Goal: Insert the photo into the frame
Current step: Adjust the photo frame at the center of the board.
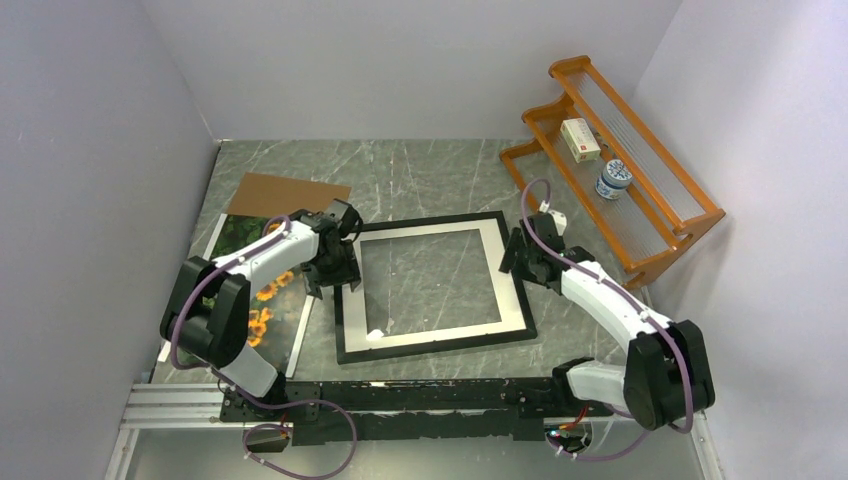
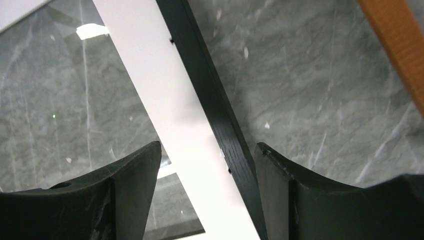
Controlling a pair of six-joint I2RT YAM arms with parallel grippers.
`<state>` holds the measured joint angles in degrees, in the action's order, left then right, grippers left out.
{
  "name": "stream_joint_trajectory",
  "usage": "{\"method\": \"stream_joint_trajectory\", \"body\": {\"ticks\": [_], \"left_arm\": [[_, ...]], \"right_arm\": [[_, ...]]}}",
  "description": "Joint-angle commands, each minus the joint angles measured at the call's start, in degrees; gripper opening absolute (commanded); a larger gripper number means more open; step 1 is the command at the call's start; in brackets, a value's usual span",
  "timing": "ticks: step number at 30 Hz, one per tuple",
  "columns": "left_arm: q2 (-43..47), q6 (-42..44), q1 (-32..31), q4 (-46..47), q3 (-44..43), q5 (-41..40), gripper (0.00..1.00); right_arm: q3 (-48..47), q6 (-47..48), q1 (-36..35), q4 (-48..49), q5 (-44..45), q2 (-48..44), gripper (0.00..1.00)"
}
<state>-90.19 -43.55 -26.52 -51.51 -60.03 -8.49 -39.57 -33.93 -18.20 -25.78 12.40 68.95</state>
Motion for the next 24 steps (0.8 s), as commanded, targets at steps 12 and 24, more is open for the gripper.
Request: {"method": "stream_joint_trajectory", "body": {"ticks": [12,24], "left_arm": [[1.21,3.66,8.23,12.07,4.04,5.88,0.65],[0.14,5.42,13.27,16.82,6.33,13.23,0.64]], "right_arm": [[-18.19,10.66,1.58,1.47,4.19,20.86,0.61],[-24.74,12.65,2.57,-0.81,4.09,30.38,0.41]]}}
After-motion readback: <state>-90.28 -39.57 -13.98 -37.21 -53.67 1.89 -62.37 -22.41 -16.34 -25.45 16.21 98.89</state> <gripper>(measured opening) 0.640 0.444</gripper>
